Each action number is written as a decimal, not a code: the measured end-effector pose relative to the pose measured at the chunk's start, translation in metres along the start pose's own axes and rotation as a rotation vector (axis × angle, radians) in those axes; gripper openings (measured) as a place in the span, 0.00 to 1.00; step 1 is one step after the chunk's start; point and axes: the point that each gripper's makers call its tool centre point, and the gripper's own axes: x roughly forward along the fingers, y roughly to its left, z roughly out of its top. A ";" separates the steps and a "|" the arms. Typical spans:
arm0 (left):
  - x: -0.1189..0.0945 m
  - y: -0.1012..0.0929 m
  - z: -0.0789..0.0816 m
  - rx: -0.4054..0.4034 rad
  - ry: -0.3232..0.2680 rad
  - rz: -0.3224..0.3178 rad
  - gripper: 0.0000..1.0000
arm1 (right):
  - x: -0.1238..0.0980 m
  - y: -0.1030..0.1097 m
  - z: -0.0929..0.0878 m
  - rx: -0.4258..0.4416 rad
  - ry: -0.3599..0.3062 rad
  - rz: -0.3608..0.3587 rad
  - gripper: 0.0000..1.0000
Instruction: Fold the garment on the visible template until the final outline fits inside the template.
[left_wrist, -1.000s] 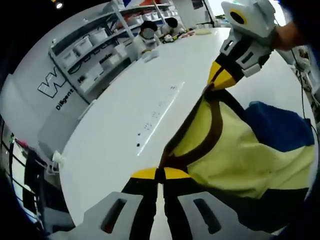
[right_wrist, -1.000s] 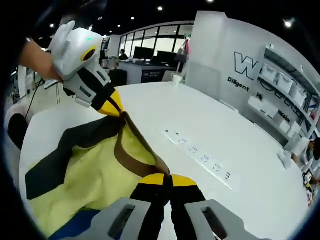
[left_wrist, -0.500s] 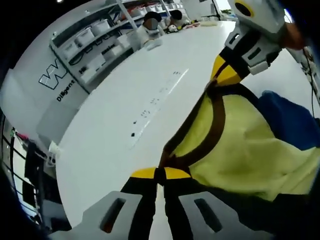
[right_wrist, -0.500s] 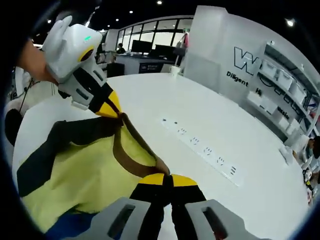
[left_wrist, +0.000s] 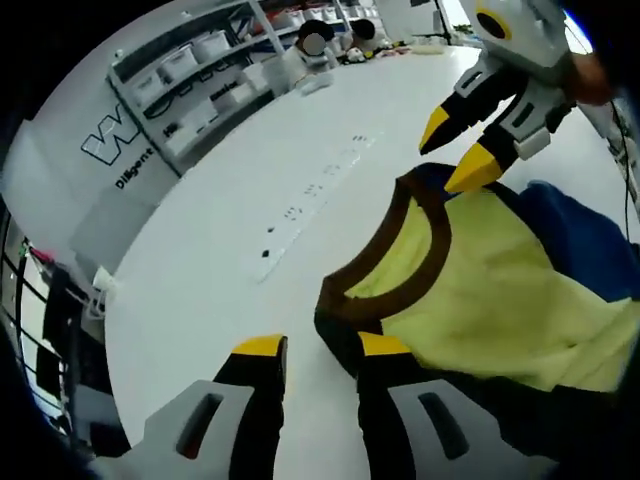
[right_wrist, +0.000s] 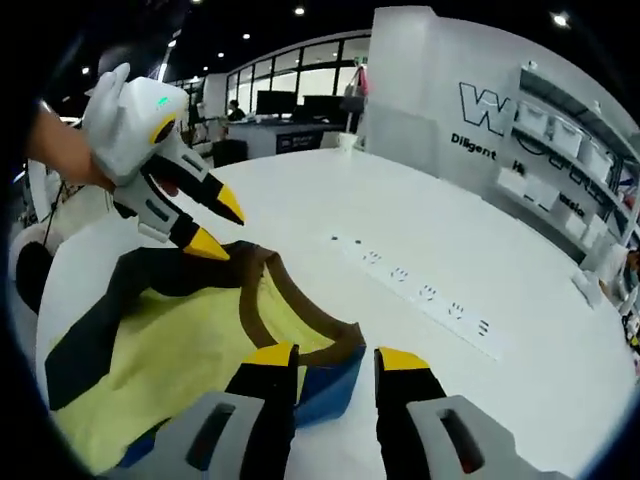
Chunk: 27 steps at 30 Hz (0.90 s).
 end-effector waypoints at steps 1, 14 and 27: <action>-0.002 -0.001 -0.001 -0.019 -0.003 -0.007 0.28 | -0.001 0.000 0.000 -0.002 0.000 0.000 0.29; -0.022 -0.023 -0.004 -0.097 -0.049 -0.124 0.40 | -0.026 0.021 -0.028 0.038 0.039 0.146 0.38; -0.032 -0.057 -0.019 -0.144 -0.017 -0.257 0.37 | -0.042 0.041 -0.063 0.043 0.119 0.199 0.30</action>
